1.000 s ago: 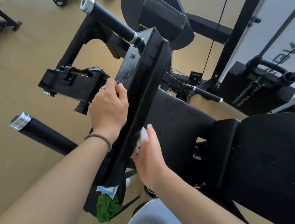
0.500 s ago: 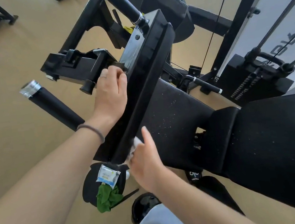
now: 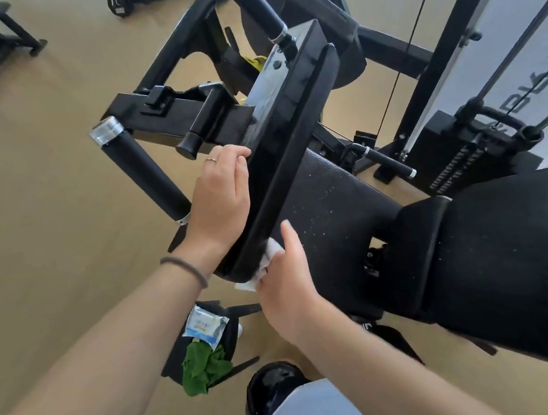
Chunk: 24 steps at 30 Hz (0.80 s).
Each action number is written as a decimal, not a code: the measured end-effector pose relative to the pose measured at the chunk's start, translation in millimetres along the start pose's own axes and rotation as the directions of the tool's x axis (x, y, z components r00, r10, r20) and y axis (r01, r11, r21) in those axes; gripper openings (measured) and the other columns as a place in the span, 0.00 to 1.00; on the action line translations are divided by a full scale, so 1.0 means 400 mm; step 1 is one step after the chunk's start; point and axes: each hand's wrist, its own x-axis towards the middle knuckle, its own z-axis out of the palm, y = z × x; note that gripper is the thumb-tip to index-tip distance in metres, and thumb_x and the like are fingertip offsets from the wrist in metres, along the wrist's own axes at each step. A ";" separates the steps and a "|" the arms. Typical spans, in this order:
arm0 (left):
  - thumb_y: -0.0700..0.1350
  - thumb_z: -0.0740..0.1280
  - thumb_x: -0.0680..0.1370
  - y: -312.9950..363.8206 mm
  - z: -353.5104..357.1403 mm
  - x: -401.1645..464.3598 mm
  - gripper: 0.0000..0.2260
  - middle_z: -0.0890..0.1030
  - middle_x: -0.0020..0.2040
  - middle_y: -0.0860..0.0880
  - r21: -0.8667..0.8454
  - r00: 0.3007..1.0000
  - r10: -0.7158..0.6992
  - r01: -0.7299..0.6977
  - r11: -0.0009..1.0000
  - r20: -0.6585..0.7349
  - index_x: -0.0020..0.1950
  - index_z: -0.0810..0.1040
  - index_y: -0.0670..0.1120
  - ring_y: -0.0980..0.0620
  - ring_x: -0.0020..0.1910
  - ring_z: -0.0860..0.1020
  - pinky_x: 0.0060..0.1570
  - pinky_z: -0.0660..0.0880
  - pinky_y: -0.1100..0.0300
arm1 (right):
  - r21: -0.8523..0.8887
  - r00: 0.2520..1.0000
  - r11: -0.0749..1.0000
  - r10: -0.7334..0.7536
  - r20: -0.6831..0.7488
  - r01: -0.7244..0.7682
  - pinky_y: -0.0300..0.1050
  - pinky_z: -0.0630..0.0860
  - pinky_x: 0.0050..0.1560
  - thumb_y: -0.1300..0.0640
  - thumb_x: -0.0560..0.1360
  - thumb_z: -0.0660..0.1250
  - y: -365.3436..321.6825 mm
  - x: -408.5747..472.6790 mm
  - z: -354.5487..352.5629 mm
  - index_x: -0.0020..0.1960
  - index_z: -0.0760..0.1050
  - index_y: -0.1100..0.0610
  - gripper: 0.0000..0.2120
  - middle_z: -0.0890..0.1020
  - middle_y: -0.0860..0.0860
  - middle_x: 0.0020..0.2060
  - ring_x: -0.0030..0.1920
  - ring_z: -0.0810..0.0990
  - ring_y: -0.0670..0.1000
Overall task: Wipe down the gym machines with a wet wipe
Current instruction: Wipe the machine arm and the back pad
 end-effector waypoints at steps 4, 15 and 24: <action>0.40 0.57 0.85 0.009 -0.009 0.003 0.12 0.76 0.49 0.53 -0.027 1.000 -0.022 0.022 0.999 -0.017 0.59 0.79 0.41 0.57 0.46 0.73 0.48 0.64 0.78 | -0.196 0.979 0.963 -0.198 -0.039 0.187 0.36 0.62 0.68 0.36 0.83 0.52 0.059 -0.068 0.028 0.77 0.65 0.43 0.26 0.71 0.36 0.72 0.68 0.68 0.33; 0.42 0.55 0.85 0.020 -0.021 0.001 0.13 0.73 0.41 0.62 -0.139 0.995 -0.087 0.094 0.986 0.057 0.58 0.80 0.46 0.62 0.38 0.74 0.40 0.66 0.72 | -0.803 0.783 0.368 -0.593 0.185 0.469 0.50 0.44 0.81 0.42 0.84 0.43 0.210 -0.032 0.033 0.80 0.35 0.49 0.30 0.34 0.46 0.81 0.78 0.29 0.41; 0.42 0.55 0.85 0.017 -0.020 0.003 0.13 0.74 0.40 0.62 -0.145 0.994 -0.095 0.103 0.984 0.061 0.57 0.80 0.46 0.61 0.36 0.73 0.39 0.66 0.69 | -0.806 0.589 0.045 -0.707 0.392 0.590 0.56 0.51 0.81 0.45 0.85 0.46 0.261 -0.008 0.004 0.83 0.45 0.57 0.30 0.44 0.53 0.83 0.82 0.40 0.56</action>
